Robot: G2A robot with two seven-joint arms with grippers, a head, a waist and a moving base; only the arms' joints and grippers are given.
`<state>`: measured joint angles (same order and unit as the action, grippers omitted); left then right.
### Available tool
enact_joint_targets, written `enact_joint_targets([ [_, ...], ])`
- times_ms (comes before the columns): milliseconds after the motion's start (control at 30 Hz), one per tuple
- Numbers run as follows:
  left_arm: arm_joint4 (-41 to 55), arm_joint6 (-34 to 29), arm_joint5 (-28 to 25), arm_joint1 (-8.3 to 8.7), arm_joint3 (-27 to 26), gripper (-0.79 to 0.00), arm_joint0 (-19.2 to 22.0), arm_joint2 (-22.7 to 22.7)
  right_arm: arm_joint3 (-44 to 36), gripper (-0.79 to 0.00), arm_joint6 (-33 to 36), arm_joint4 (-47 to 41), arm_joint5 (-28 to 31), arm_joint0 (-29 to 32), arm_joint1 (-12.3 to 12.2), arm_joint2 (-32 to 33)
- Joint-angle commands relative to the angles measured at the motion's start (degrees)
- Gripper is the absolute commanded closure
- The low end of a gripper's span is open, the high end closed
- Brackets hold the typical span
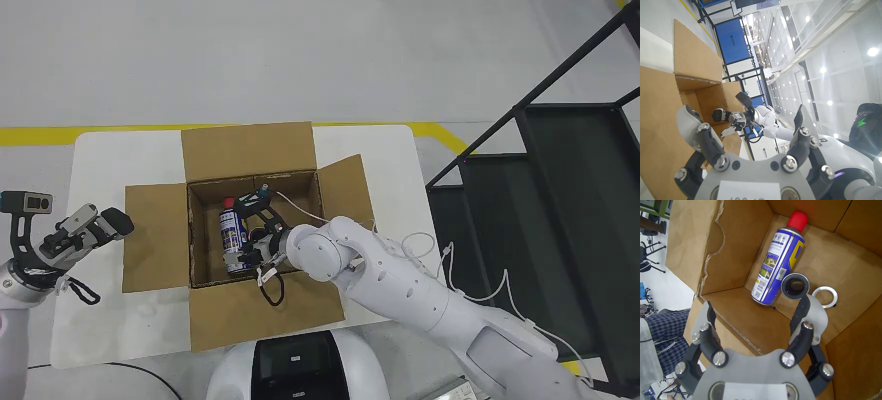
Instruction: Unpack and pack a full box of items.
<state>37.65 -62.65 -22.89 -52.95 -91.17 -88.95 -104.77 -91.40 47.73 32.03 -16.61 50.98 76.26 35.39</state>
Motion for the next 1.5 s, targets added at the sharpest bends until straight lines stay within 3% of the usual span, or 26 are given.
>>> enact_joint_targets([
  [0, 0.0, 0.0, 0.0, 0.0, 0.0, -0.785, 0.0, 0.0, 0.0, -0.785, 0.0, 0.0, 0.0, 0.0, 0.0, 0.0],
  [267, 0.0, 0.0, 0.0, 0.0, 0.0, -0.785, 0.0, 0.0, 2.4, -0.785, 0.1, 2.1, 0.3, -1.0, 0.5, -0.5],
  [667, 0.0, 0.0, 0.0, 0.0, 0.0, -0.785, 0.0, 0.0, 13.8, -0.785, 2.7, 6.4, -4.1, -8.1, 4.7, -5.8],
  [833, 0.0, 0.0, 0.0, 0.0, 0.0, -0.785, 0.0, 0.0, 17.9, -0.671, 3.7, 7.7, -5.9, -10.0, 6.8, -8.0],
  [1133, 0.0, 0.0, 0.0, 0.0, 0.0, -0.785, 0.0, 0.0, 22.5, -0.696, 4.7, 7.7, -6.7, -11.3, 9.6, -9.6],
  [1467, 0.0, 0.0, 0.0, 0.0, 0.0, -0.785, 0.0, 0.0, 25.4, -0.637, 5.3, 9.1, -8.9, -11.6, 11.9, -10.3],
])
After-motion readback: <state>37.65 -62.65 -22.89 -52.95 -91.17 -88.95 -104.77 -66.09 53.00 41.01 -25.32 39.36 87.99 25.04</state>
